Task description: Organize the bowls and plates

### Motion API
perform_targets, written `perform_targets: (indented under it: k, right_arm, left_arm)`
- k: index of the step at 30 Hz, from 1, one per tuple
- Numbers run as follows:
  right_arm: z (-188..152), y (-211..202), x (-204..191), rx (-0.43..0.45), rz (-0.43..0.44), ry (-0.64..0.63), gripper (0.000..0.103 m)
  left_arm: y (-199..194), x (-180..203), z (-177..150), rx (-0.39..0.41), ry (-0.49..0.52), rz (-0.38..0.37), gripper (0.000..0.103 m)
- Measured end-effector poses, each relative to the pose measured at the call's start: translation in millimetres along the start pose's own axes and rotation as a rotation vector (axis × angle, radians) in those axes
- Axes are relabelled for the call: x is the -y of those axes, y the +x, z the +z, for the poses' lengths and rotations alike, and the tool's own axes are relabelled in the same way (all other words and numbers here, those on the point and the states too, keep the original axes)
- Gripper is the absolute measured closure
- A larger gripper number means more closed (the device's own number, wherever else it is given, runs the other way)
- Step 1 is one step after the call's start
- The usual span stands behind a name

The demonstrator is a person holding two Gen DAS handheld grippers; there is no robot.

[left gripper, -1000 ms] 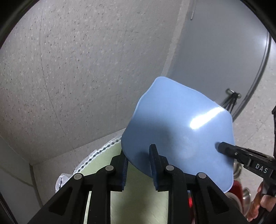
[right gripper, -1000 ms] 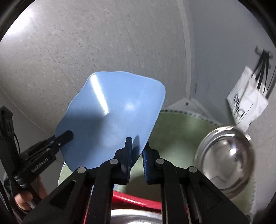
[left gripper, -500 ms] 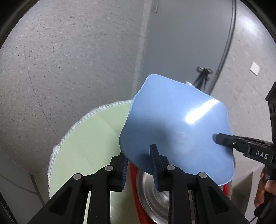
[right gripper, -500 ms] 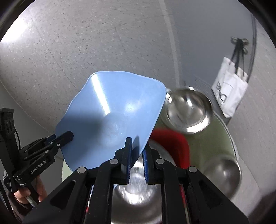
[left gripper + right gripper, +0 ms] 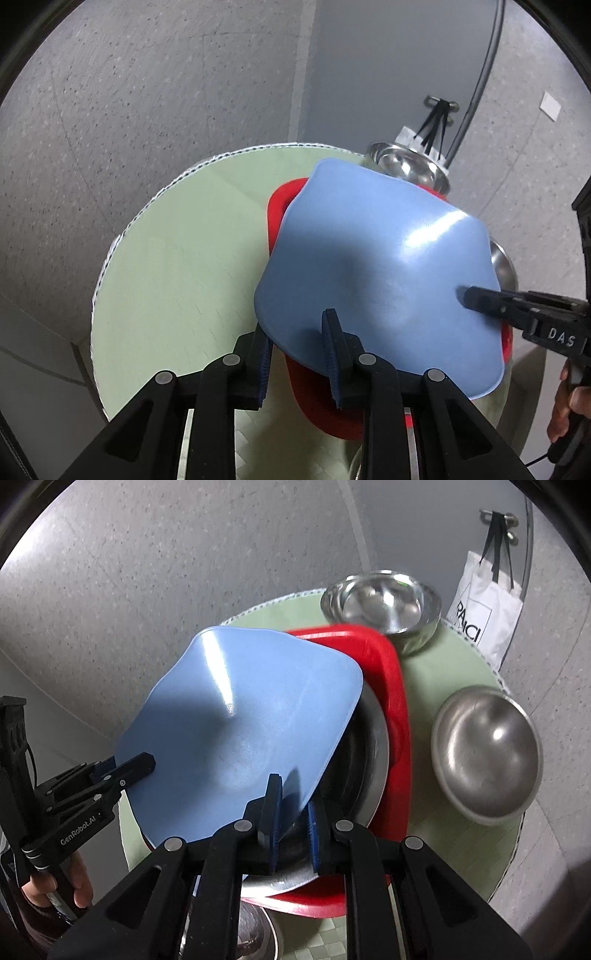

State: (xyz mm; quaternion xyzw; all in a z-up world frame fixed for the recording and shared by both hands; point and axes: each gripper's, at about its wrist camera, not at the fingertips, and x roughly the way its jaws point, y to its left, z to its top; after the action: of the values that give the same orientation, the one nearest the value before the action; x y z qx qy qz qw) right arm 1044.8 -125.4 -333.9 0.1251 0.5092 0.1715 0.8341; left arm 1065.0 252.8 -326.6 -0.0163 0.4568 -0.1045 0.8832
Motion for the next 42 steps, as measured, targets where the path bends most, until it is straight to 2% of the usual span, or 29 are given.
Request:
perform_targets:
  k: [6, 8, 9, 11, 13, 18, 20, 24, 29, 32, 37, 42]
  right_arm:
    - [-2, 2, 1, -0.010, 0.004, -0.038, 0.085]
    - [-4, 1, 3, -0.011, 0.015, -0.054, 0.081]
    - [-4, 0, 3, -0.011, 0.019, -0.063, 0.074]
    - [-5, -4, 4, -0.006, 0.038, -0.088, 0.069]
    - [-6, -8, 3, 0.004, 0.041, -0.116, 0.066]
    - [-13, -27, 7, 0.041, 0.043, -0.123, 0.049]
    - [-18, -38, 9, 0.068, 0.052, -0.124, 0.048]
    - [-28, -52, 7, 0.100, 0.048, -0.130, 0.040]
    - [-56, -62, 2, 0.105, 0.036, -0.115, 0.040]
    - [-78, -63, -4, 0.092, 0.036, -0.116, 0.040]
    - [-111, -45, -10, 0.028, 0.032, -0.105, 0.040]
    - [-125, -14, -14, -0.027, 0.037, -0.093, 0.040]
  left_arm:
    - [-6, 20, -4, 0.017, -0.025, 0.036, 0.076]
    - [-12, 26, -10, 0.031, -0.053, 0.044, 0.074]
    - [-15, 29, -12, 0.040, -0.061, 0.050, 0.072]
    - [-15, 44, -17, 0.061, -0.072, 0.085, 0.055]
    - [-23, 51, -24, 0.093, -0.090, 0.108, 0.047]
    - [-44, 57, -45, 0.131, -0.143, 0.124, 0.040]
    - [-56, 57, -55, 0.156, -0.160, 0.144, 0.032]
    - [-71, 59, -72, 0.169, -0.173, 0.144, 0.030]
    - [-86, 60, -103, 0.140, -0.170, 0.132, 0.028]
    - [-86, 59, -123, 0.097, -0.181, 0.104, 0.027]
    - [-73, 64, -143, 0.029, -0.168, 0.093, 0.027]
    - [-53, 68, -151, -0.028, -0.159, 0.076, 0.031]
